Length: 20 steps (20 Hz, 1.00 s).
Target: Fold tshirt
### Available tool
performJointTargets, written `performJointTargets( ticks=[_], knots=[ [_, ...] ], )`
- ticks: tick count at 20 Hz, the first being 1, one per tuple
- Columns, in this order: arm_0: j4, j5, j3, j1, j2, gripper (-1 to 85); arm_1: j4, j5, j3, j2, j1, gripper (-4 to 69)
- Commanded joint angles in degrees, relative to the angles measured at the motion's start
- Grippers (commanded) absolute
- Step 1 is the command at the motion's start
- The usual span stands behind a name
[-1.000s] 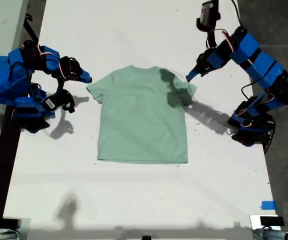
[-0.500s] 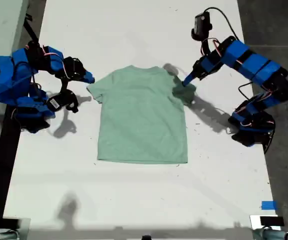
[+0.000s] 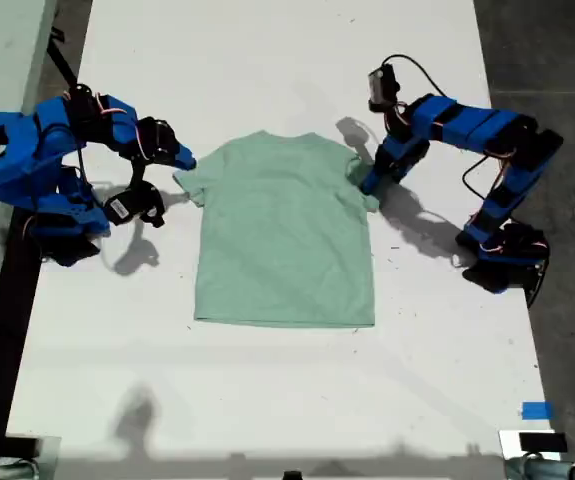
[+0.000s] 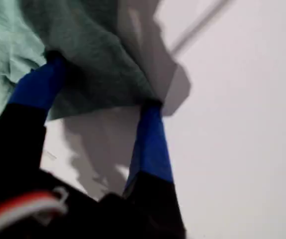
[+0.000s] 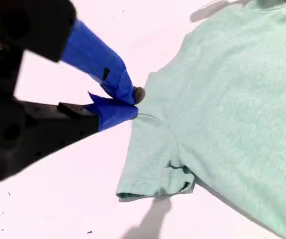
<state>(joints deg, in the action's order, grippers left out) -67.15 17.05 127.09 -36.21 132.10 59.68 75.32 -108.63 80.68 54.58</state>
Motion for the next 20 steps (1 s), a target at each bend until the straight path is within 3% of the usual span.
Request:
performJointTargets(
  ticks=[1, 4, 12, 20],
  knots=[
    [1.67, -0.18, -2.81, 0.00, -0.18, 0.1, 1.14, 0.88, 6.68, -1.32, 0.62, 29.4],
    [2.37, -0.18, -2.81, 0.00, -1.14, 0.1, 2.02, 0.79, 8.17, -2.64, 1.05, 4.2],
    [2.64, -0.26, -2.81, 0.70, -1.41, 0.1, 7.21, -1.14, 11.25, -1.05, -2.20, 1.2],
    [2.64, -0.53, -2.72, 1.41, -1.32, 0.1, 21.36, -7.91, 31.73, 3.96, -14.24, 0.0]
  ],
)
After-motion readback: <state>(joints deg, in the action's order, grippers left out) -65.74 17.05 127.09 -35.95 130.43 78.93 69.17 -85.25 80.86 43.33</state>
